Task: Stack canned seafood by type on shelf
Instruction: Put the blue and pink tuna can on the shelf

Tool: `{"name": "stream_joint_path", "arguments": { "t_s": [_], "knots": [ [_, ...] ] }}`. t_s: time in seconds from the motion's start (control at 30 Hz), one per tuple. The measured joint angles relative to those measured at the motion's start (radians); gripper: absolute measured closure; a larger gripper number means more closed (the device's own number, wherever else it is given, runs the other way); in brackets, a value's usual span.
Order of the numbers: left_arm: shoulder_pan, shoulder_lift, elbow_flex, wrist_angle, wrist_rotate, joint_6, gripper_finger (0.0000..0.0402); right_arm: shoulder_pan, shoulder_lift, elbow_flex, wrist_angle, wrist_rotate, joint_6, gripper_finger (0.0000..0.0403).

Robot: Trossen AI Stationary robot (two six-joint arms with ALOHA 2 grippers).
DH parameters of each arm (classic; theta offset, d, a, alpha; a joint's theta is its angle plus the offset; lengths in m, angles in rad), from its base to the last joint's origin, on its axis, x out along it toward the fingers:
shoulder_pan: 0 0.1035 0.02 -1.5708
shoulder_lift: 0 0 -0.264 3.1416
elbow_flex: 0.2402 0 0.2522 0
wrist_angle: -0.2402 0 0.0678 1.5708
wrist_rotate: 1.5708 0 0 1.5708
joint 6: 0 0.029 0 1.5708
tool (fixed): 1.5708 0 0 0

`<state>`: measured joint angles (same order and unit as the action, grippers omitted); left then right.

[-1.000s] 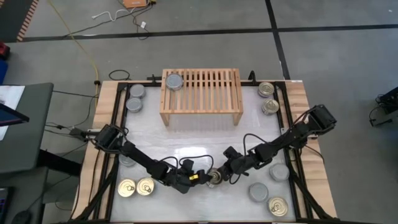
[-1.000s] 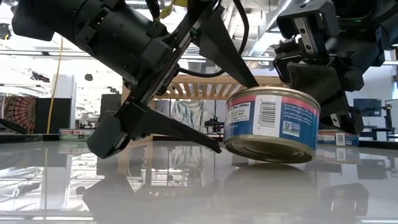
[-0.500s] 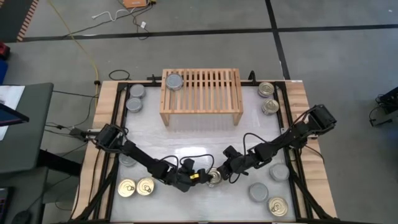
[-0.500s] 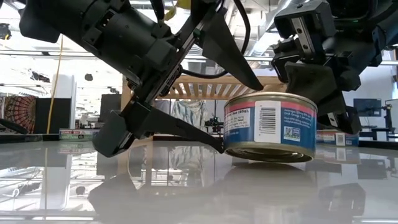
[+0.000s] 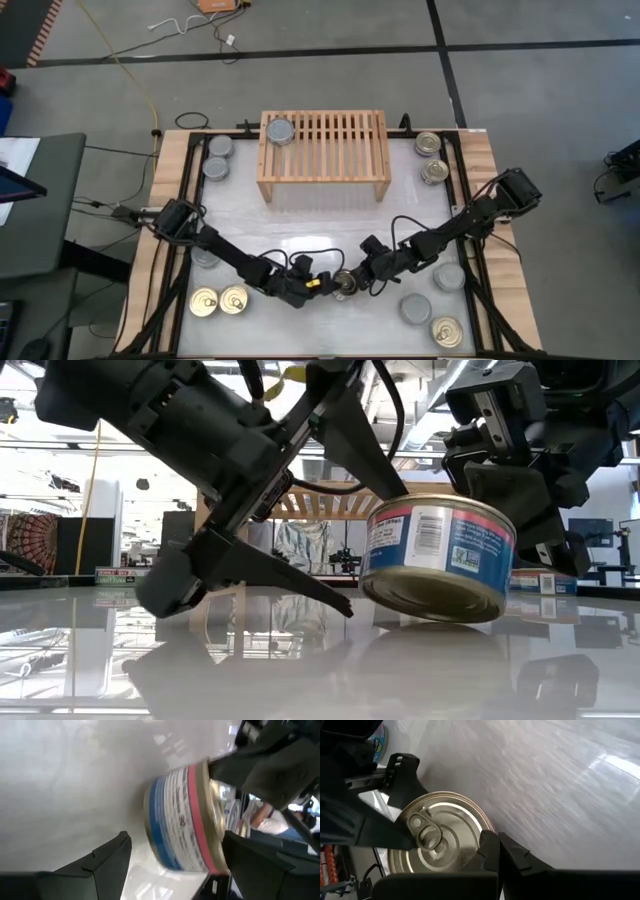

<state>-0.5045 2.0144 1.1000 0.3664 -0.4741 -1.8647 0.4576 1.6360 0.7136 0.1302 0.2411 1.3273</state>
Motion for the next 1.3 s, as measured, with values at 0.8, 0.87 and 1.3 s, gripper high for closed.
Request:
{"name": "stream_joint_path", "arguments": {
  "t_s": [0.8,0.87,1.3],
  "knots": [
    [-0.041,-0.001,0.063,-0.088,-0.142,-0.015,0.0102,0.0,0.0,0.0,-0.004,-0.008,-0.019,0.0381],
    [-0.046,-0.001,0.063,-0.105,-0.148,-0.033,0.0102,0.0,0.0,0.0,-0.004,-0.008,-0.019,0.0381],
    [-0.056,0.0,0.063,-0.116,-0.164,-0.041,0.0102,0.0,0.0,0.0,-0.004,-0.007,-0.022,0.0381]
  ]
}}
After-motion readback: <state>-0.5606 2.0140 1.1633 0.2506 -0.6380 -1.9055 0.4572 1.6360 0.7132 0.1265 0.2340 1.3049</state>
